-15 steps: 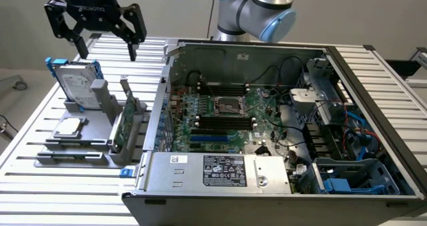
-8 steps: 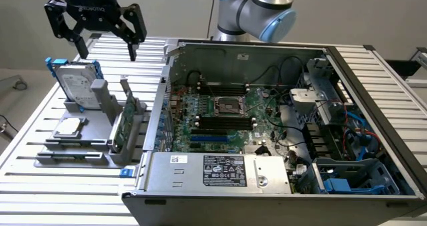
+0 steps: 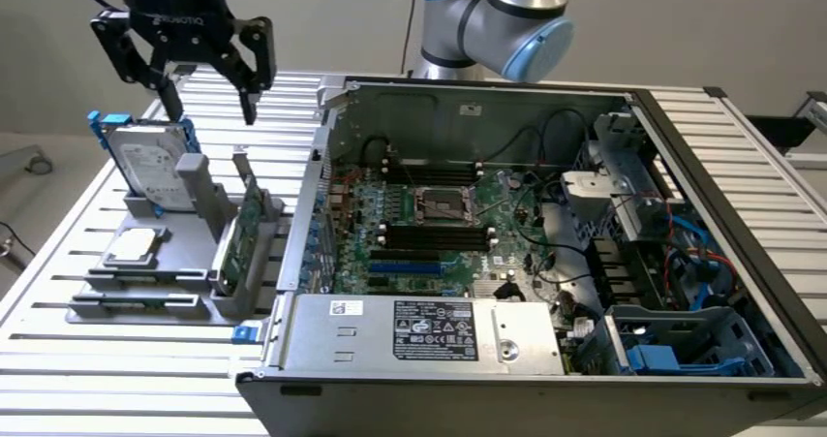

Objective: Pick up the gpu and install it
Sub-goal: 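Pick up the gpu and move the gpu toward the slot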

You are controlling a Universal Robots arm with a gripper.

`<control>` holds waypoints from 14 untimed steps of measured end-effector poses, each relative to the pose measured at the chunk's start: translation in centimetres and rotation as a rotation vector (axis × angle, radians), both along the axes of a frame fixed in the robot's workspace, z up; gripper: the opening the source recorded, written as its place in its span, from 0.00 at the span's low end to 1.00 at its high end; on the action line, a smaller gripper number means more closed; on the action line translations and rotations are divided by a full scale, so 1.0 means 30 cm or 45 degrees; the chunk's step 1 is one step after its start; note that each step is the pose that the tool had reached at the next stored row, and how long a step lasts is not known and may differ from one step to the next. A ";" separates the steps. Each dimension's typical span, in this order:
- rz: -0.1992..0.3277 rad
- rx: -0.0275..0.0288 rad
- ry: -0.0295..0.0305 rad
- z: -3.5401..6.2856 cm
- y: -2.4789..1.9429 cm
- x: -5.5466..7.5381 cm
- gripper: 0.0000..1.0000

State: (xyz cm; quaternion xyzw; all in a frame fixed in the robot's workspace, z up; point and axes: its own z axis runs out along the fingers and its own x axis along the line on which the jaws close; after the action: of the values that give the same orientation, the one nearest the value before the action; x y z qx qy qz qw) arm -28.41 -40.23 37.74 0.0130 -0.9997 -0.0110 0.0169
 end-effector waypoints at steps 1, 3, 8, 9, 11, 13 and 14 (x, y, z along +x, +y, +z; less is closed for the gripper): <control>0.000 0.0000 0.0000 -0.006 -0.001 -0.001 0.84; 0.000 -0.0001 0.0001 -0.018 -0.004 -0.002 0.78; -0.001 0.0000 0.0000 -0.048 -0.020 -0.007 0.75; -0.002 -0.0002 0.0002 -0.054 -0.024 -0.009 0.75; -0.005 -0.0001 0.0000 -0.066 -0.035 -0.012 0.62; -0.007 0.0001 -0.0002 -0.079 -0.045 -0.014 0.56; -0.007 0.0002 -0.0002 -0.085 -0.049 -0.015 0.56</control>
State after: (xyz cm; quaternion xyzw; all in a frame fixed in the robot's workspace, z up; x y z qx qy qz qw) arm -28.86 -41.71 35.19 0.0102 -0.9997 -0.0111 0.0168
